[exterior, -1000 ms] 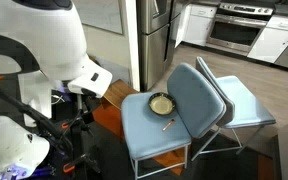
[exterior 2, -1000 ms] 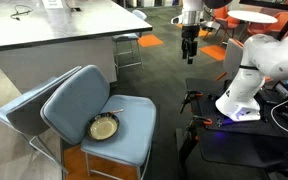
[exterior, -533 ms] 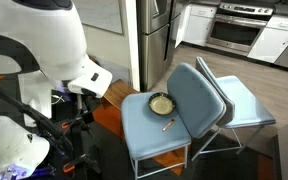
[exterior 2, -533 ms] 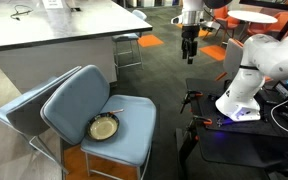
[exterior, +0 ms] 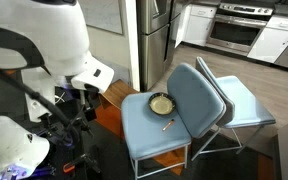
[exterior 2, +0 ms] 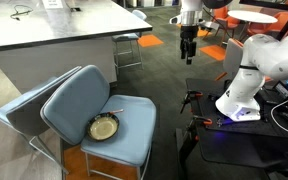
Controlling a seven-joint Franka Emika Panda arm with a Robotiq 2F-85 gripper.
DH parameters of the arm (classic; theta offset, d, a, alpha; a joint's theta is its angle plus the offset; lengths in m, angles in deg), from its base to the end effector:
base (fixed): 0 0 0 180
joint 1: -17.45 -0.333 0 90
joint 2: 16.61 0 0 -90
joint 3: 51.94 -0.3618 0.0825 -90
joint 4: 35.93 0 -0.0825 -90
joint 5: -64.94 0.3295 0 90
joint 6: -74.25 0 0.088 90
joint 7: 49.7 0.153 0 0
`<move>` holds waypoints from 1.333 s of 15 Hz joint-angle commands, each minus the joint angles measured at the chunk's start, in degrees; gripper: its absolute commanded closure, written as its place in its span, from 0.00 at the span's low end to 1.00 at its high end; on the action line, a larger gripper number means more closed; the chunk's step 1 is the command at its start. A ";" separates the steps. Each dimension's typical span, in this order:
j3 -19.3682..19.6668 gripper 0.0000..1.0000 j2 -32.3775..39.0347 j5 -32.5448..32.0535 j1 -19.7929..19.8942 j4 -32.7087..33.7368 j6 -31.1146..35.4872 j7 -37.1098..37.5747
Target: Put the marker in the bowl
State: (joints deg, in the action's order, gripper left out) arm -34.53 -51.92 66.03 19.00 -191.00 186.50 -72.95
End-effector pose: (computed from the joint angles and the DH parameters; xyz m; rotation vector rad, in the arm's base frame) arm 0.2412 -0.0814 0.4144 -2.9019 -0.1933 0.1180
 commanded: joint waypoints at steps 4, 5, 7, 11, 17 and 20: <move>-8.53 0.00 18.07 0.19 -4.48 9.77 11.10 1.12; -9.69 0.00 21.48 -0.08 -4.92 11.86 13.06 1.29; -11.46 0.00 29.87 -1.18 -5.04 16.28 18.84 0.34; -14.06 0.00 47.25 -5.46 -3.48 27.88 22.86 0.25; -17.37 0.00 70.70 -7.06 -0.54 47.82 21.57 0.00; -18.50 0.00 79.80 -7.15 1.31 56.05 20.82 -0.63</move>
State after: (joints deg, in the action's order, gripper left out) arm -51.16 21.46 59.47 17.98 -142.86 210.68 -72.19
